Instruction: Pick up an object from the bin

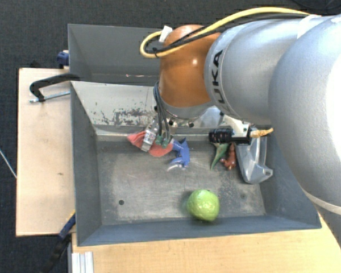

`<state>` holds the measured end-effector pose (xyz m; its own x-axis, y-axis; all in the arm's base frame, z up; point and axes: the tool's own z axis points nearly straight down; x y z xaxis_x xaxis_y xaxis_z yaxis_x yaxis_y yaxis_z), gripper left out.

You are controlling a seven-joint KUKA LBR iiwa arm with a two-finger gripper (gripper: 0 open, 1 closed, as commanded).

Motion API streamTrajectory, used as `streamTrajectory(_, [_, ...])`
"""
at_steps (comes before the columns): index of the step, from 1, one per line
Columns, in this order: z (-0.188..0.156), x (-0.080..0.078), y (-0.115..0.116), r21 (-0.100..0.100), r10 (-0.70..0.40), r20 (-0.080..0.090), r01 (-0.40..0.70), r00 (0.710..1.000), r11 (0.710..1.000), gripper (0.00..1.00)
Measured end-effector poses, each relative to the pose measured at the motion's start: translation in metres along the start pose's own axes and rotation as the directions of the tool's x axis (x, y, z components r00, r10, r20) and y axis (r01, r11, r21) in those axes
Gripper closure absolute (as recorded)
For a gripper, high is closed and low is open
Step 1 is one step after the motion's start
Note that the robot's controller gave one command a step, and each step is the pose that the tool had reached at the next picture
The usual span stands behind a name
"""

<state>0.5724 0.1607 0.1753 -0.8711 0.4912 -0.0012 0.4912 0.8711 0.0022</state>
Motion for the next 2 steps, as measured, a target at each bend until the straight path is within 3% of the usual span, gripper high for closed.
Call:
streamTrajectory(1, [-0.02, 0.0, 0.002, -0.01, 0.001, 0.01, -0.001, 1.0, 1.0, 1.0])
streamTrajectory(2, [-0.033, 0.001, 0.009, 0.006, -0.017, -0.005, 0.018, 1.0, 1.0, 1.0])
